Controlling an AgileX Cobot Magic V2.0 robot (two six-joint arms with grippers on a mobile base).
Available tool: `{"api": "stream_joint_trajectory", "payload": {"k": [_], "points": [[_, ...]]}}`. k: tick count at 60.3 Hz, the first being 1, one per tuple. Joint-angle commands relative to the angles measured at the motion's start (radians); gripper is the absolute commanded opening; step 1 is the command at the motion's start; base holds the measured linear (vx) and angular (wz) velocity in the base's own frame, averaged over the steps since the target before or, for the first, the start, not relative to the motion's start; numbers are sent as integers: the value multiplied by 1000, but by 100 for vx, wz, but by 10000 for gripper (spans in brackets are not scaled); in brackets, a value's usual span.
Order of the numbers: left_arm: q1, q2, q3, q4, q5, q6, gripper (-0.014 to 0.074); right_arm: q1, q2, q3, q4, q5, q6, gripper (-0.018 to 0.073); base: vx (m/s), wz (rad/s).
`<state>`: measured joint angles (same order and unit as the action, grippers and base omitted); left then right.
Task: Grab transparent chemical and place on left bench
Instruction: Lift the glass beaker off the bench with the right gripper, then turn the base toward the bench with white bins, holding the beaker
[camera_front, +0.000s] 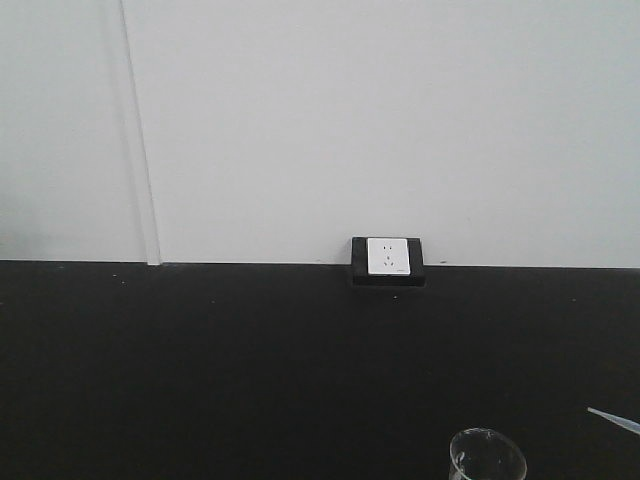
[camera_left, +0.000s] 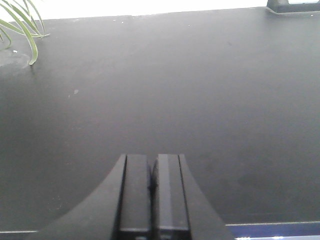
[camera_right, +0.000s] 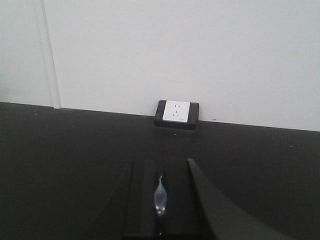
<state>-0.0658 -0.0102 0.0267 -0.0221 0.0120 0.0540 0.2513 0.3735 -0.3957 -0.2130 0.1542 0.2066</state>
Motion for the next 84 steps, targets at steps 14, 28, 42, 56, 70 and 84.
{"api": "stream_joint_trajectory", "payload": {"k": [14,28,42,56,70,84], "points": [[-2,-19,16,-1,-78,-8,-3,-4,-7,-30,-2,-54,-8,-3,0,0],[-2,-19,16,-1,-78,-8,-3,-4,-7,-30,0,-54,-6,-3,0,0],[-2,-19,16,-1,-78,-8,-3,-4,-7,-30,0,-54,-6,-3,0,0],[-2,-19,16,-1,-78,-8,-3,-4,-7,-30,0,-54,-6,-3,-2,6],[-2,-19,16,-1,-78,-8,-3,-4,-7,-30,0,-54,-6,-3,-10,22],[-2,-19,16,-1,-78,-8,-3,-4,-7,-30,0,-54,-6,-3,-16,36]]}}
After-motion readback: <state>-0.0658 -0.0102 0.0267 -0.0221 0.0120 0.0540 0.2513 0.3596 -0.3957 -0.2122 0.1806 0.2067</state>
